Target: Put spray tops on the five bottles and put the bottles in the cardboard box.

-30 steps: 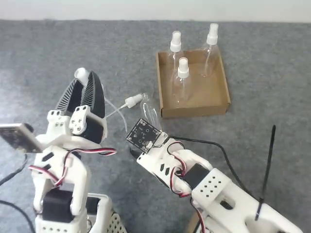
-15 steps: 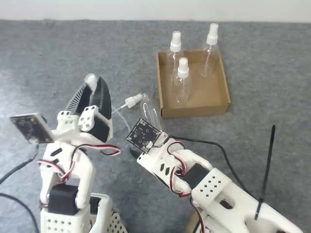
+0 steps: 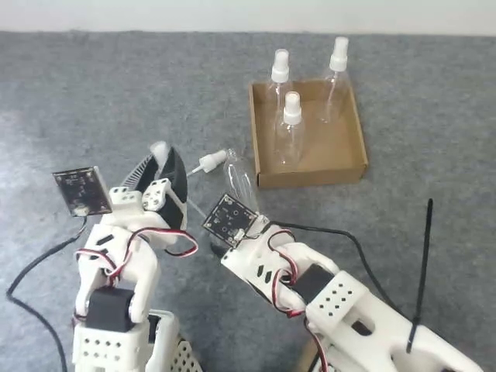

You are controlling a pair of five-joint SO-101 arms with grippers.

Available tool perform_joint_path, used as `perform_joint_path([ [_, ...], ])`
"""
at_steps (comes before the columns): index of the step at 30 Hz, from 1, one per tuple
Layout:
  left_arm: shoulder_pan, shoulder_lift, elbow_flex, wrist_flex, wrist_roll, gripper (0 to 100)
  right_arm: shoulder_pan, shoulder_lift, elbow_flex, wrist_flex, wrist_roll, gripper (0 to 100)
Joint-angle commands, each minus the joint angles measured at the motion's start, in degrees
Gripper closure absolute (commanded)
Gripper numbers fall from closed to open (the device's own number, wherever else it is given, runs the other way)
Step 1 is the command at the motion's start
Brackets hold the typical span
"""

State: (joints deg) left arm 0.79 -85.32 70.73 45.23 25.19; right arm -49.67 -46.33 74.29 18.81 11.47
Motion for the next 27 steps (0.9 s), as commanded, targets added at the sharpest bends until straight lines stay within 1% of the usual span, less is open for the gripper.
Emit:
perform_joint_path([
  [1, -0.2, -0.8, -0.6, 0.1, -0.5, 99, 0.3, -4.4, 0.4, -6.2, -0.9, 99.1],
  [3, 1.4, -0.8, -0.3, 0.3, -0.6, 99, 0.7, -6.5, 2.5, -9.6, -1.0, 99.1],
  [6, 5.6, -0.8, -0.3, 1.2, -0.8, 99, 0.9, -9.7, 6.2, -17.1, -1.0, 99.1],
  [9, 8.4, -0.8, -0.4, 1.5, -3.0, 99, 0.9, -12.4, 8.8, -20.4, -1.0, 99.2],
  [11, 9.1, -0.8, -0.3, 1.5, -3.5, 99, 1.1, -13.5, 8.9, -20.4, -3.0, 99.2],
  [13, 9.1, -0.8, -0.3, 1.6, -3.6, 99, 2.5, -14.1, 8.9, -20.4, -6.6, 99.2],
  [17, 9.1, -0.8, -0.7, 3.5, -4.0, 99, 7.3, -14.1, 7.2, -20.3, -11.3, 99.2],
  [20, 9.3, -0.8, -0.6, 4.0, -5.8, 99, 8.5, -14.1, 7.1, -20.2, -11.7, 99.2],
  [24, 13.8, -0.5, -0.3, 4.4, -6.4, 99, 8.5, -14.0, 5.9, -17.4, -11.9, 99.2],
  [27, 16.8, -0.4, 0.2, 4.2, -9.7, 99, 8.5, -14.0, 5.5, -16.5, -11.9, 99.2],
])
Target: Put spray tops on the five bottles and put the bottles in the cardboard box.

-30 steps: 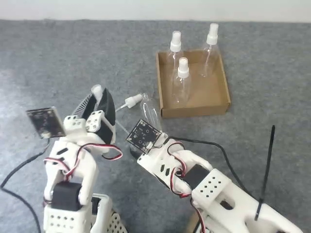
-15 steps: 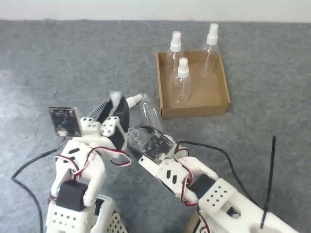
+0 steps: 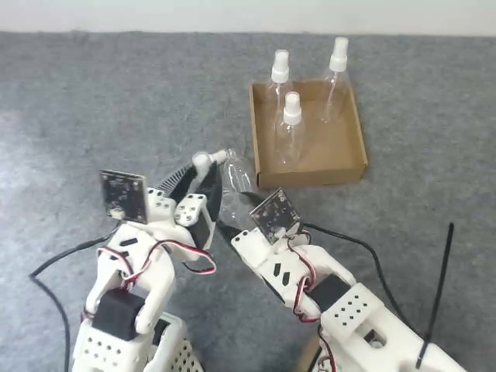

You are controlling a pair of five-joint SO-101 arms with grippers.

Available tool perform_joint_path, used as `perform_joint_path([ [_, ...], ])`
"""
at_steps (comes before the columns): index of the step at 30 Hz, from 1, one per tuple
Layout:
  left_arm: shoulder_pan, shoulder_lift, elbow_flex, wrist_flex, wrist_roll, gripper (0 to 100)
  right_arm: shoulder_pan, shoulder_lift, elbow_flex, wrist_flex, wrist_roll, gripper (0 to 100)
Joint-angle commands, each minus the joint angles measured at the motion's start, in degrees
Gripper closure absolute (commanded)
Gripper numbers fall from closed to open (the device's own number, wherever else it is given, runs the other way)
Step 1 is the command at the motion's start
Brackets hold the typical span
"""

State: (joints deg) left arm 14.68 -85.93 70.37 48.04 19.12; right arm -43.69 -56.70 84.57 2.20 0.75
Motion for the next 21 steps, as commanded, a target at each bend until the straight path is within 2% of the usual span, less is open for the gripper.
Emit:
perform_joint_path([
  [1, 3.3, 0.2, 0.9, 1.2, -4.0, 99, 2.4, -3.6, -4.7, 0.0, -1.1, 99.2],
  [10, 3.2, 0.2, 2.9, 1.0, -4.2, 99, 2.4, -4.3, -4.6, -0.1, -1.3, 99.2],
  [15, 3.1, -0.2, 5.4, -0.8, -5.5, 99, 2.4, -4.3, -4.6, 0.0, -6.2, 99.2],
  [21, 3.2, -0.2, 5.6, -0.5, -6.4, 99, 2.5, -4.3, -4.6, -0.2, -6.3, 99.2],
])
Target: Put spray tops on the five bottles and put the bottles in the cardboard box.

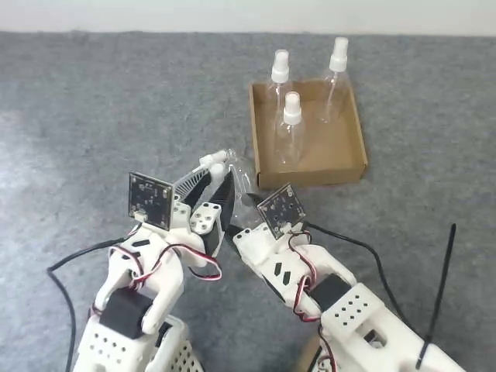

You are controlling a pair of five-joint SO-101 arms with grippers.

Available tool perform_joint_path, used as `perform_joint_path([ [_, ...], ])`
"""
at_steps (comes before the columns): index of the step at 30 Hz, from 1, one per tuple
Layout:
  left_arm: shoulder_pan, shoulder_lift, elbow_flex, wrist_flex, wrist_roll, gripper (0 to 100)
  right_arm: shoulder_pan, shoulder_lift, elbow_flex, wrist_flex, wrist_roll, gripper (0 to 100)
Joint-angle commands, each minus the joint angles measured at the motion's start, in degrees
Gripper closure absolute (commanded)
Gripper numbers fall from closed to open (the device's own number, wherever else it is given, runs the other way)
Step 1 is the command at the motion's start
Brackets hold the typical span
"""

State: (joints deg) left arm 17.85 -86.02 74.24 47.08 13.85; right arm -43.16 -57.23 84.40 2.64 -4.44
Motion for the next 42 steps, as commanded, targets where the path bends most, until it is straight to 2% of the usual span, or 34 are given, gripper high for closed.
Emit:
perform_joint_path([
  [1, 0.0, -0.1, 1.7, 0.4, -1.1, 99, 2.1, -3.7, -4.4, -0.7, -1.1, 99.2],
  [15, 0.4, 0.2, -0.9, 0.0, -1.2, 99, 1.9, -3.7, -2.5, -4.4, -0.9, 99.2],
  [19, 0.0, 0.4, -0.9, -3.6, -1.3, 99, 1.9, -3.7, -2.5, -4.6, -0.9, 99.2],
  [42, 0.5, 0.3, -4.7, -1.1, -2.7, 99, 1.9, -3.7, -2.5, -4.7, -0.8, 99.2],
])
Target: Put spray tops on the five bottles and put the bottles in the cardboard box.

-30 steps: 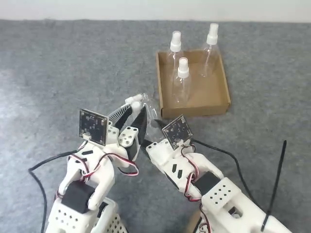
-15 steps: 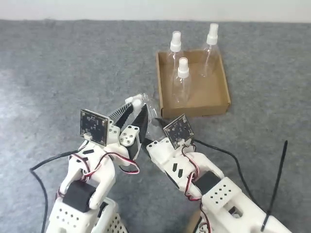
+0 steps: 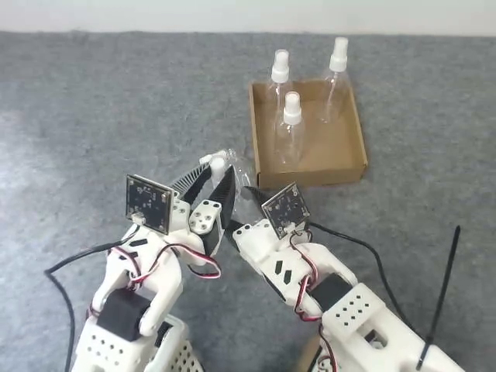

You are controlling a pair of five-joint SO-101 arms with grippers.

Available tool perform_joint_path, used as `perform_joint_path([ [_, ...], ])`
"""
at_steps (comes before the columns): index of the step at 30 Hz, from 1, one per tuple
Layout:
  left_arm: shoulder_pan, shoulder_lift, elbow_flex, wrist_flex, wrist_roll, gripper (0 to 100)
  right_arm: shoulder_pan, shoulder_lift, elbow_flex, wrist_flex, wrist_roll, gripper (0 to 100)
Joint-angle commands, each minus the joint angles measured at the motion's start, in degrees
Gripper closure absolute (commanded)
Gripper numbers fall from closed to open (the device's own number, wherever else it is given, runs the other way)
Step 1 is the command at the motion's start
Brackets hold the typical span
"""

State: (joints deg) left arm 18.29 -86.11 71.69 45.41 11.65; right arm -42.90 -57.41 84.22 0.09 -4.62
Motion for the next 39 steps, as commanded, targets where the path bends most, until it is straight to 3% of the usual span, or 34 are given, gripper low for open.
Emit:
perform_joint_path([
  [1, 0.1, 0.4, -2.5, 0.5, -0.5, 99, 1.6, -3.6, -2.3, -2.2, -0.6, 99.2],
  [7, 0.1, 0.4, -4.1, 1.0, -0.4, 99, 1.6, -3.6, -2.1, -3.3, -0.1, 99.2],
  [14, 0.1, 0.2, -5.4, 1.8, -0.4, 99, -0.8, -3.1, 2.6, -13.8, 9.6, 99.2],
  [32, 2.3, 0.3, -5.0, 6.6, -0.8, 99, -1.1, -3.6, 3.1, -13.8, 9.9, 99.2],
  [39, -3.6, 0.4, -3.6, 5.8, -0.9, 99, -1.1, -3.6, 3.2, -13.7, 9.9, 99.2],
])
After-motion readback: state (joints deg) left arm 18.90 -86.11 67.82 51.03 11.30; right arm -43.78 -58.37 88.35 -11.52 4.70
